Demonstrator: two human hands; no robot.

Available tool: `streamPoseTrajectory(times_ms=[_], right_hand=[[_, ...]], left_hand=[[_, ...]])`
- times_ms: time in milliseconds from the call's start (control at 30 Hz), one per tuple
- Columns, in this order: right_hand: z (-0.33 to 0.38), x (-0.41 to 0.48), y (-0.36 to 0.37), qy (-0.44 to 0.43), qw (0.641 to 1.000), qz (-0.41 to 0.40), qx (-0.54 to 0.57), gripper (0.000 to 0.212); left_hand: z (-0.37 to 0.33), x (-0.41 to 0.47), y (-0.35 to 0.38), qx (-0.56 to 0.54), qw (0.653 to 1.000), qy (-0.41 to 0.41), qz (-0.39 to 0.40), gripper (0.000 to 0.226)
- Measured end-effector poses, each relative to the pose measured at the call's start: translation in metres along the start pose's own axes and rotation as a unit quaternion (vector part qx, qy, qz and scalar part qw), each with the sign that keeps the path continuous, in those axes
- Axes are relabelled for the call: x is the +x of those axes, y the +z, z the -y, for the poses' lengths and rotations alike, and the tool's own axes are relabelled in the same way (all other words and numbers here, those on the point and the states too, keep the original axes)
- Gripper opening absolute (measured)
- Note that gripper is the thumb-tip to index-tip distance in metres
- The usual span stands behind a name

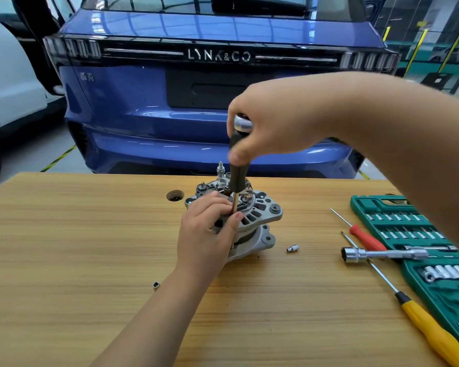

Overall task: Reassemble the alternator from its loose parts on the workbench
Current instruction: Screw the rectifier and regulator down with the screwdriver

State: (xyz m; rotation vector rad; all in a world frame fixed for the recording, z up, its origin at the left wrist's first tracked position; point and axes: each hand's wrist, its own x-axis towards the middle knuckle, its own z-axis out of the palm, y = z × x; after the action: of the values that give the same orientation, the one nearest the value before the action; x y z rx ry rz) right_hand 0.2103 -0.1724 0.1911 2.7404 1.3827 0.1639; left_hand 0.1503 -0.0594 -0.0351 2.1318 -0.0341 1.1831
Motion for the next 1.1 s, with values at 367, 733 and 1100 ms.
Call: streamPoseTrajectory(times_ms=[367,733,1100], right_hand=[[-0.009,-0.009,0.006,-0.007,0.999,-0.036,0.038,0.02],[0.005,-0.004,-0.006,-0.062,0.997,0.023,-0.039,0.019],[0.013,-0.009,0.006,-0.064,0.995,-0.051,-0.052,0.023]], left_hand=[[0.007,0.0,-0.02,0.05,0.986,-0.045,0.153,0.073],[0.008,0.0,-0.016,0.05,0.992,-0.002,0.117,0.054],[0.006,-0.002,-0.013,0.052,0.993,-0.002,0.106,0.049]])
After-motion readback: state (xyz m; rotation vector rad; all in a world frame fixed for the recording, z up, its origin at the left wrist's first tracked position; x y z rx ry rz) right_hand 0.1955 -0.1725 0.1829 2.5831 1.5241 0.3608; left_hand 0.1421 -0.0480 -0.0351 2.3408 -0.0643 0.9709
